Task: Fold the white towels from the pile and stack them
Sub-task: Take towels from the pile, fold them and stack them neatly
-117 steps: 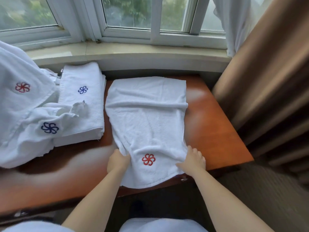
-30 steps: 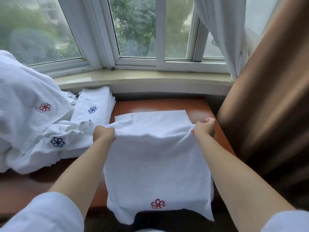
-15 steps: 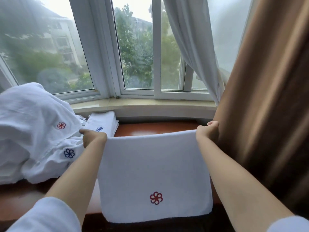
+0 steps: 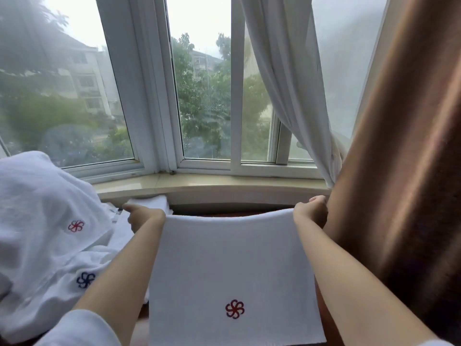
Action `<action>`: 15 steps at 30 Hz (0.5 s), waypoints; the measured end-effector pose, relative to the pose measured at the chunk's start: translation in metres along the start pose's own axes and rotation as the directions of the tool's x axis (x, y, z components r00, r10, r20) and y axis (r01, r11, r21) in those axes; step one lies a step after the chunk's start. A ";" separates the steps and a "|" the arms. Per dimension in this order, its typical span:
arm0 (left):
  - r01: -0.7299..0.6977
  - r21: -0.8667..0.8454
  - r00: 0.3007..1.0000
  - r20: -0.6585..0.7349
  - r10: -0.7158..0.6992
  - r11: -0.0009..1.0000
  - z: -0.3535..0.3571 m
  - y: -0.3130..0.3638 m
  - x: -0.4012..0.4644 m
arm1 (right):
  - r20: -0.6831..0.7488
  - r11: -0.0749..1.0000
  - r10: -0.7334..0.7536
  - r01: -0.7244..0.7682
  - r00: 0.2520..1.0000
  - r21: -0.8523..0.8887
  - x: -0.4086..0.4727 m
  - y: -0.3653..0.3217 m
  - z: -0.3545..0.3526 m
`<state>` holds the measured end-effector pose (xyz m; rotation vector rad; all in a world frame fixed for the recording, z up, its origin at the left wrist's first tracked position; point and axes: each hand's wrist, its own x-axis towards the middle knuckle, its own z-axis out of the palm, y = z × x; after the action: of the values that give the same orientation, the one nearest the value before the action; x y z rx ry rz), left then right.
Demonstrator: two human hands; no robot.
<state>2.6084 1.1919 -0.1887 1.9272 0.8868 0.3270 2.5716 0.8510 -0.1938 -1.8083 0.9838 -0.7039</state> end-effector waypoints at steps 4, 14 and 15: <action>-0.288 0.020 0.956 -0.053 0.289 0.957 0.017 0.040 0.032 | -0.016 0.996 -0.094 0.093 0.995 -0.011 0.023 -0.040 0.024; -0.418 -0.159 0.908 -0.105 0.406 0.894 0.028 0.055 0.049 | -0.174 0.982 -0.161 0.175 0.972 0.070 0.039 -0.054 0.034; -0.372 -0.140 0.928 -0.054 0.368 0.918 0.033 0.035 0.047 | -0.140 0.989 -0.111 0.123 0.984 0.078 0.034 -0.039 0.034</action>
<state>2.6750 1.1931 -0.1815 1.9479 0.4916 0.6270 2.6292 0.8467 -0.1702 -1.7710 0.9257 -0.9391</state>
